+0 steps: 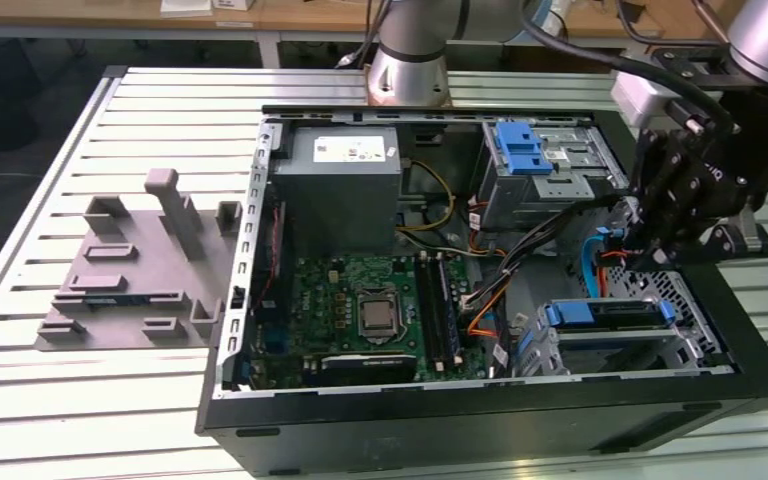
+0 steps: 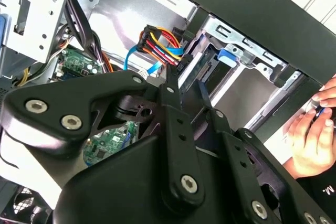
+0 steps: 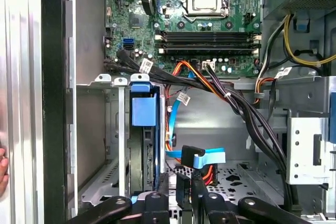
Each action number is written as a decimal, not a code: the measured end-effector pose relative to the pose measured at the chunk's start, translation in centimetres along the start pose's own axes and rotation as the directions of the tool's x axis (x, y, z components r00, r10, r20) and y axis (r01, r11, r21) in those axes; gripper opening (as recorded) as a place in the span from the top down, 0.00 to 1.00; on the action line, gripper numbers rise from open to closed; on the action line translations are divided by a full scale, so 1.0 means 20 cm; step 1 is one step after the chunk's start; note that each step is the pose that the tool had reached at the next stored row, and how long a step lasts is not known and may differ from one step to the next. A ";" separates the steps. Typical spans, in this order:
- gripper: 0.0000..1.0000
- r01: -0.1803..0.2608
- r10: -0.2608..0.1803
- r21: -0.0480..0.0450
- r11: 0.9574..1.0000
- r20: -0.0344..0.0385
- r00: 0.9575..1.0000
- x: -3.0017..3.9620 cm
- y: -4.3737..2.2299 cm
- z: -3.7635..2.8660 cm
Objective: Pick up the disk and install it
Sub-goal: 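Insert the first disk wire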
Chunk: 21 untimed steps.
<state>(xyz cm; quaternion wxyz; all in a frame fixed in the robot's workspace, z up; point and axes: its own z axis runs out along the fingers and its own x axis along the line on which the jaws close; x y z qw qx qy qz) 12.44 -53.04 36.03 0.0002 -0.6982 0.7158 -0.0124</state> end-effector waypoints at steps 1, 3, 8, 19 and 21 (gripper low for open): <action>0.69 0.000 0.000 0.000 1.000 0.000 1.000 0.000 0.000 0.004; 0.69 0.000 0.000 0.000 1.000 0.000 1.000 -0.001 0.000 0.011; 0.69 0.000 0.000 0.000 1.000 0.000 1.000 -0.002 0.000 0.020; 0.89 0.000 0.000 0.000 1.000 0.000 1.000 -0.002 0.000 0.021; 0.89 0.000 0.000 0.000 1.000 0.000 1.000 -0.002 0.000 0.021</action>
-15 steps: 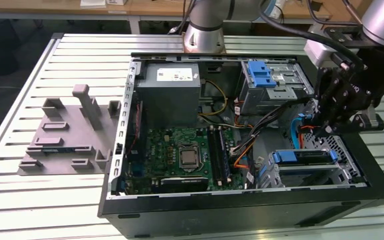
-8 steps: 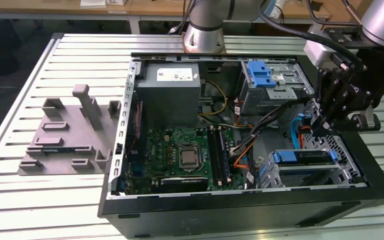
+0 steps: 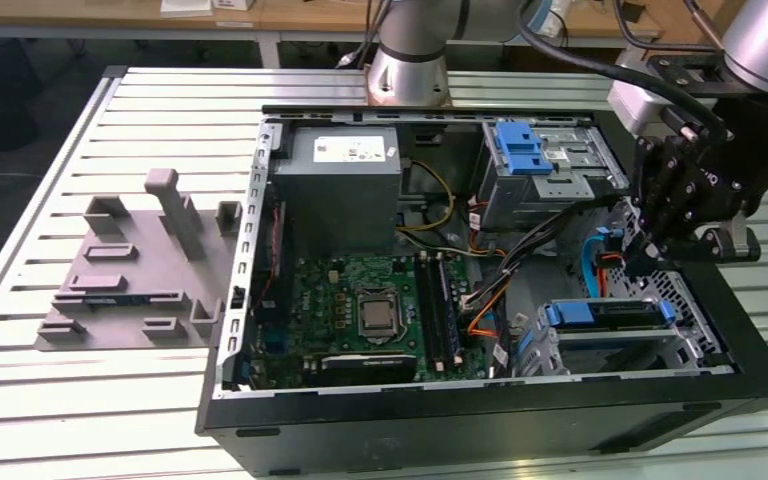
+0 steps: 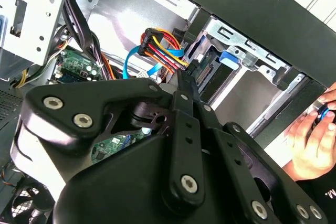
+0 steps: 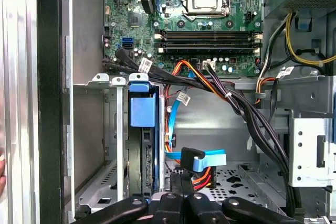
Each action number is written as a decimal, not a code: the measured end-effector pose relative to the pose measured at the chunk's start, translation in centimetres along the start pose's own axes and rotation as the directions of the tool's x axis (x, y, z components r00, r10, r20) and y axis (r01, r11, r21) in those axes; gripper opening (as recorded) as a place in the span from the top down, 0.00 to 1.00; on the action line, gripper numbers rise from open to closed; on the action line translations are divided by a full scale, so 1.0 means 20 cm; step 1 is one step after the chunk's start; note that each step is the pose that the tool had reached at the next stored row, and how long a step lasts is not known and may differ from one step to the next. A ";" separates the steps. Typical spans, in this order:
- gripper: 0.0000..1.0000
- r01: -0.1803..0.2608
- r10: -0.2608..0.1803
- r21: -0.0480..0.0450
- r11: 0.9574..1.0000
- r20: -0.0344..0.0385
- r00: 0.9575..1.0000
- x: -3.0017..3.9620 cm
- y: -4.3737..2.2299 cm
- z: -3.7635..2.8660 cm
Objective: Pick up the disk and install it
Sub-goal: 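Insert the first disk wire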
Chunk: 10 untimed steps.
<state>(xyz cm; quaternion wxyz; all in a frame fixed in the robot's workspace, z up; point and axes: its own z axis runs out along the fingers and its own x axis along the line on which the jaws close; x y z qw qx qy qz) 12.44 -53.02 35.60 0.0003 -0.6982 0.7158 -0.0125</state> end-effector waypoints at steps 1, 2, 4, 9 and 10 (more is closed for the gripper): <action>0.89 0.000 0.000 0.000 1.000 0.000 1.000 0.000 0.000 0.000; 0.89 0.000 0.000 0.000 1.000 0.000 1.000 0.000 0.000 0.000; 0.89 0.000 0.000 0.000 1.000 0.000 1.000 0.000 0.000 0.000; 0.82 0.000 0.000 0.000 1.000 0.000 1.000 0.000 0.000 0.000; 0.82 0.000 0.000 0.000 1.000 0.000 1.000 0.000 0.000 0.001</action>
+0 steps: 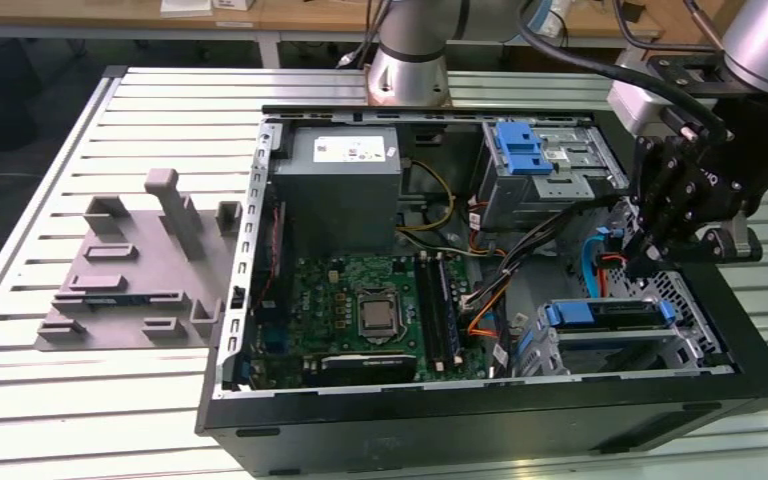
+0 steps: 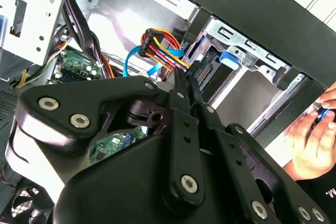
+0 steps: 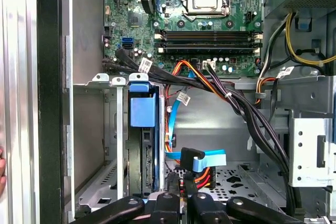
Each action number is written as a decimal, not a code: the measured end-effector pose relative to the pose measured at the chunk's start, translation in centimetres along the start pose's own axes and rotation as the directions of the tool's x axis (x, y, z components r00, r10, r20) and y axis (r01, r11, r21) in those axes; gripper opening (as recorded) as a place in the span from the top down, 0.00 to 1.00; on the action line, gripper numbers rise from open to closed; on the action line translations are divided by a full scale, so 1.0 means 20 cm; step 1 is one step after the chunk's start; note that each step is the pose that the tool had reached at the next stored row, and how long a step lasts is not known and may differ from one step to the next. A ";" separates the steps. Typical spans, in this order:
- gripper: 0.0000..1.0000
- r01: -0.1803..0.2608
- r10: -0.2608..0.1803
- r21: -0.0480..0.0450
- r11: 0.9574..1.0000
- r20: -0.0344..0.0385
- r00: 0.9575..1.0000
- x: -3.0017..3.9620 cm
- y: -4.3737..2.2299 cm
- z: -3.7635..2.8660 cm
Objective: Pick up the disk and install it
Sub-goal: 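Insert the first disk wire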
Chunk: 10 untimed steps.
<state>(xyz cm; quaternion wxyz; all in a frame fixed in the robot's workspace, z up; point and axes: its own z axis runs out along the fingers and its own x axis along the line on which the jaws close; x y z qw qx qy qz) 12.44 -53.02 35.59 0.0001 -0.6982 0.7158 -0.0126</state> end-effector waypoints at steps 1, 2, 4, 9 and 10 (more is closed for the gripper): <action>0.80 0.000 0.000 0.000 1.000 0.000 1.000 0.000 0.000 0.000; 0.80 0.000 0.000 0.000 1.000 0.000 1.000 0.000 0.000 0.000; 0.74 0.000 0.000 0.000 1.000 -0.003 1.000 0.000 0.000 0.001; 0.74 0.000 0.000 0.000 1.000 -0.016 1.000 0.000 0.000 -0.013; 0.74 0.000 0.000 0.000 1.000 -0.017 1.000 0.000 0.000 -0.013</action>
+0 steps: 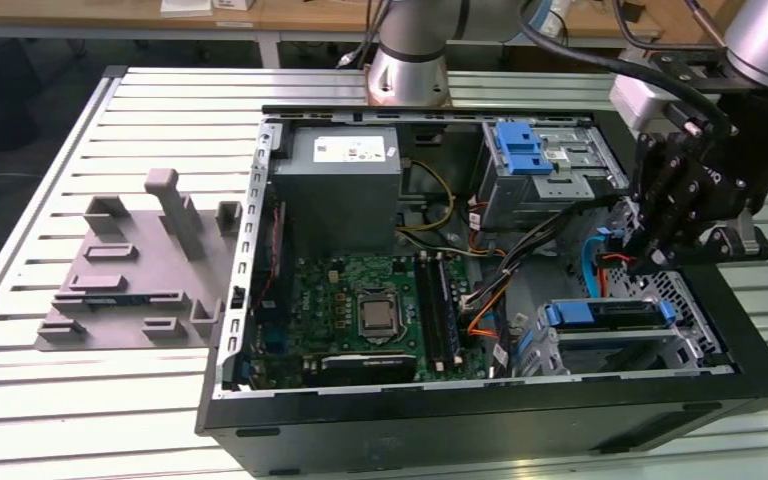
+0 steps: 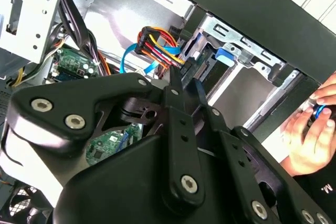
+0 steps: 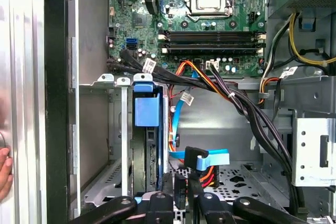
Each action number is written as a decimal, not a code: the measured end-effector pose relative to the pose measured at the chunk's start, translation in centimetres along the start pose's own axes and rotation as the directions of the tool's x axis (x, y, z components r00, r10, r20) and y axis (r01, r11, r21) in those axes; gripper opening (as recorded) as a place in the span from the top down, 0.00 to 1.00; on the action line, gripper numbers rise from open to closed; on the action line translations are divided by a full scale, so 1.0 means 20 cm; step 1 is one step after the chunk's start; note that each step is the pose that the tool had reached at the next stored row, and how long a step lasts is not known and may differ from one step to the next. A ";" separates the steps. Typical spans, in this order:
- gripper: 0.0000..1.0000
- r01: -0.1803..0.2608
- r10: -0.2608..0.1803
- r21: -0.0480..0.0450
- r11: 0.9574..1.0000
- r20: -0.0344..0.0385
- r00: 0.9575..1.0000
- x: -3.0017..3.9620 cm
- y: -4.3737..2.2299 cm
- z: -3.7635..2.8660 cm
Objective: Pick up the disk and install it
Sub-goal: 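Insert the first disk wire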
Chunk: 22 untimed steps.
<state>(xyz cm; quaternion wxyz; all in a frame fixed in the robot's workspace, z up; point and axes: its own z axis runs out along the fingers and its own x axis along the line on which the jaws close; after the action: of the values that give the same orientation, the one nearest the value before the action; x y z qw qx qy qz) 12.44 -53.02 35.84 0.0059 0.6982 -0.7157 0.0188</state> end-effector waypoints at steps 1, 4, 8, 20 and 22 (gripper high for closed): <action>0.74 0.000 0.000 0.000 1.000 -0.001 1.000 0.000 0.000 0.000; 0.74 0.000 0.000 0.000 1.000 -0.003 1.000 0.000 0.000 0.013; 0.74 0.000 0.000 0.000 1.000 -0.003 1.000 -0.001 0.000 0.028; 0.84 0.000 0.000 -0.003 1.000 0.002 1.000 0.013 -0.016 0.042; 0.84 -0.001 0.001 -0.003 1.000 0.002 1.000 0.039 -0.014 0.051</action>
<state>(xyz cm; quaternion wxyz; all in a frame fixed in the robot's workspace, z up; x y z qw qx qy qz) 12.72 -53.84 34.86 0.0061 0.6980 -0.7159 0.0168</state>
